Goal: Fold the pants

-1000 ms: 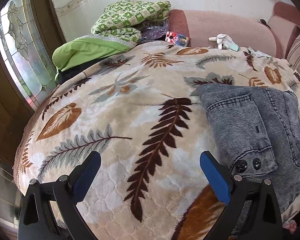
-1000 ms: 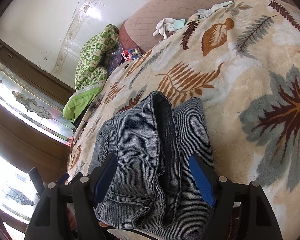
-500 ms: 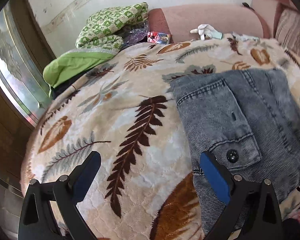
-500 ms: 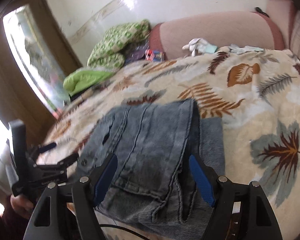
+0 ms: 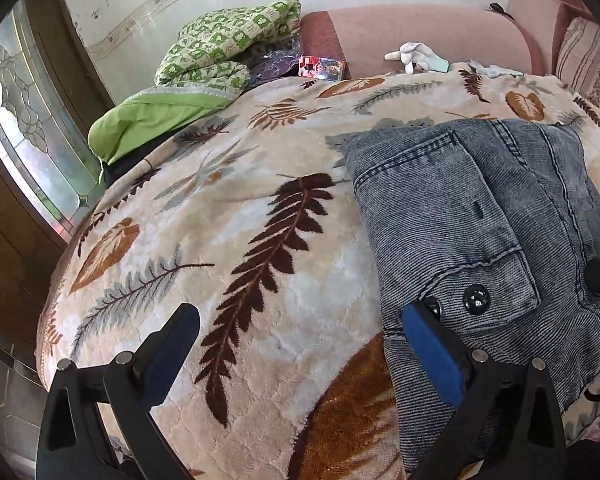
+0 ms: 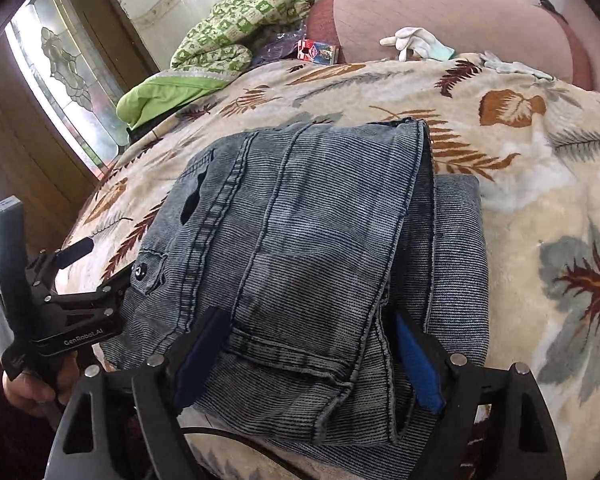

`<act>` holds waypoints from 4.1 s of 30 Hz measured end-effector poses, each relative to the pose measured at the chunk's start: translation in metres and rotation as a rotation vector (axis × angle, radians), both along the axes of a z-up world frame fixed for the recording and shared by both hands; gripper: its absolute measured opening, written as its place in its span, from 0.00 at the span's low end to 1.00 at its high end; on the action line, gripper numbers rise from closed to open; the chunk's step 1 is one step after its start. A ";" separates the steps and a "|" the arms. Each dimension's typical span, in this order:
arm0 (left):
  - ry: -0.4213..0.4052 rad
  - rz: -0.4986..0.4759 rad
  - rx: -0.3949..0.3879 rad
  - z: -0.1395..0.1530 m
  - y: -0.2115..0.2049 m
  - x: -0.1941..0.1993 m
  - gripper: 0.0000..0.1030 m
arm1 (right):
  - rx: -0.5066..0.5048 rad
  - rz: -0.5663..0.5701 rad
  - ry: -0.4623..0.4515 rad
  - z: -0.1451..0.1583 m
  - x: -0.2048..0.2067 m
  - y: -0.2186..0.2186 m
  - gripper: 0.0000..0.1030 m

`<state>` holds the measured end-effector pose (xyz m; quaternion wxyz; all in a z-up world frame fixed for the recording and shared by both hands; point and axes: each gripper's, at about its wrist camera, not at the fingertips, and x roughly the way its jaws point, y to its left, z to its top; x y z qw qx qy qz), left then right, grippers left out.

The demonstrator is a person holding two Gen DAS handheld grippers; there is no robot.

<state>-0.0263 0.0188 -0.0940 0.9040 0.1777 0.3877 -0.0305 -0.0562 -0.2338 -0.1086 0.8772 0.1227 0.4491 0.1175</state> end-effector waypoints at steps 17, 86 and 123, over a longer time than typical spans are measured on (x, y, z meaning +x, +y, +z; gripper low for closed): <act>-0.047 -0.033 0.036 0.055 -0.010 0.002 0.98 | 0.102 -0.063 -0.067 0.019 -0.013 -0.021 0.83; 0.545 -0.336 -0.467 -0.012 -0.005 0.087 1.00 | 0.330 -0.282 0.142 -0.018 0.021 -0.092 0.89; 0.365 -0.422 -0.531 -0.002 -0.028 0.056 0.67 | 0.315 -0.140 0.035 -0.012 0.014 -0.044 0.50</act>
